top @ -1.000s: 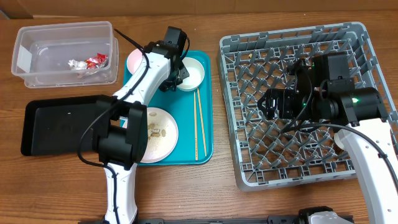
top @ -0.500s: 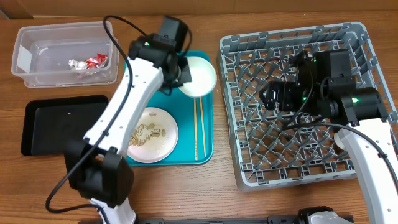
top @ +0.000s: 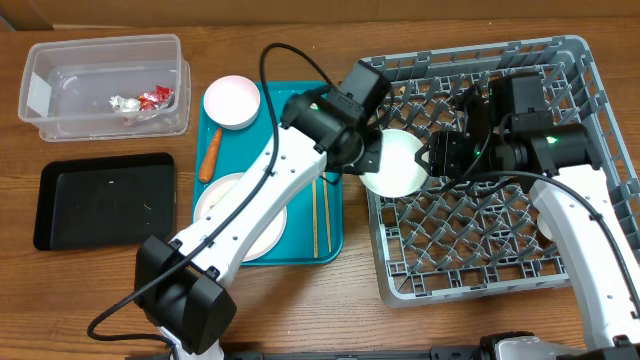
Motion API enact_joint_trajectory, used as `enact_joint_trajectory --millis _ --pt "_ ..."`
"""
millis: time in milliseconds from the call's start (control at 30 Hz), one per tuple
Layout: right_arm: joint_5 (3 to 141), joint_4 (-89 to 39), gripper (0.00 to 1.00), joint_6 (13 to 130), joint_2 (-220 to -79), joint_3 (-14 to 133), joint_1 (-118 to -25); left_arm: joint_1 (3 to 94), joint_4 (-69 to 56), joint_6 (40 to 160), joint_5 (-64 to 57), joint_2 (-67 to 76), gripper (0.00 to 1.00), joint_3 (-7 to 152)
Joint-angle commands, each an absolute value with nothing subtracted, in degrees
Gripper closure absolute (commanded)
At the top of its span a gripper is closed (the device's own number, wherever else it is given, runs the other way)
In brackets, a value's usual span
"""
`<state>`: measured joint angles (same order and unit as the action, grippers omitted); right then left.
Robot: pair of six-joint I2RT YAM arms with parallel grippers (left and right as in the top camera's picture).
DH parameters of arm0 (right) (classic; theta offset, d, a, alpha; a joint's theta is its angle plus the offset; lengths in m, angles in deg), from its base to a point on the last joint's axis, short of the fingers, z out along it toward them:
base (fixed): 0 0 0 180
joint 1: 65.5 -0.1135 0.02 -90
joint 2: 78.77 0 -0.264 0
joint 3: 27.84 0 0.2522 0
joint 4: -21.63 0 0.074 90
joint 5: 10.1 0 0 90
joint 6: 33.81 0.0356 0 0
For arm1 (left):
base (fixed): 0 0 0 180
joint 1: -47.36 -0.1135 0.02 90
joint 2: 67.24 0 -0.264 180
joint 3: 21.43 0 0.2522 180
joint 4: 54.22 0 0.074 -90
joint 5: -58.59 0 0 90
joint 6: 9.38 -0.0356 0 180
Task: Sort waste into correct bins and load items into the dishwasher
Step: 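Pass the white bowl from the left gripper to the right gripper, then place the white bowl in the dish rack's back right with the right gripper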
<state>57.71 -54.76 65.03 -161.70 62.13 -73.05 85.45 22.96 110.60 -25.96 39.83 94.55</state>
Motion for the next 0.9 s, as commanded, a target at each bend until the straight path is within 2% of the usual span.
enact_joint_trajectory --millis 0,33,133,167,233,300,400,467,600,700,767,867 --pt "56.2 -55.3 0.61 65.2 -162.7 63.2 -73.3 86.9 21.1 110.0 -22.6 37.8 0.96 95.3" --pt "56.3 -55.5 0.64 65.2 -162.9 63.2 -73.3 86.9 20.7 110.0 -22.3 37.8 0.96 95.4" --pt "56.7 -56.0 0.91 65.2 -163.8 63.1 -73.3 86.9 20.5 109.9 -22.4 37.3 0.96 95.4" --pt "57.7 -56.0 0.96 65.2 -163.8 63.2 -73.3 86.8 20.7 109.4 -22.4 37.3 0.96 95.4" --pt "60.1 -55.7 0.96 65.3 -163.7 63.2 -73.2 86.6 21.1 108.1 -22.6 37.2 0.92 95.4" --pt "65.6 -55.4 0.96 65.3 -163.6 63.3 -72.9 85.8 22.0 106.1 -22.7 37.2 0.68 95.4" --pt "82.8 -54.9 0.96 67.3 -163.4 64.5 -71.5 82.6 24.5 106.1 -23.1 36.6 0.68 95.4" --pt "100.9 -53.2 0.96 73.0 -162.8 65.5 -70.1 78.2 26.9 106.1 -24.8 35.2 0.69 95.4" --pt "127.6 -41.9 0.96 76.0 -162.0 65.6 -69.2 67.5 29.6 104.8 -26.9 31.1 0.69 95.4" --pt "144.7 -32.3 0.96 72.5 -164.5 65.4 -68.9 60.9 30.5 104.8 -25.9 29.1 0.67 95.4" --pt "150.0 -26.6 0.96 67.6 -167.4 65.4 -67.6 58.9 30.8 104.8 -24.7 29.0 0.67 95.4" --pt "150.8 -23.6 0.96 65.1 -171.9 65.4 -64.7 57.6 31.3 104.5 -24.3 29.0 0.67 95.4"
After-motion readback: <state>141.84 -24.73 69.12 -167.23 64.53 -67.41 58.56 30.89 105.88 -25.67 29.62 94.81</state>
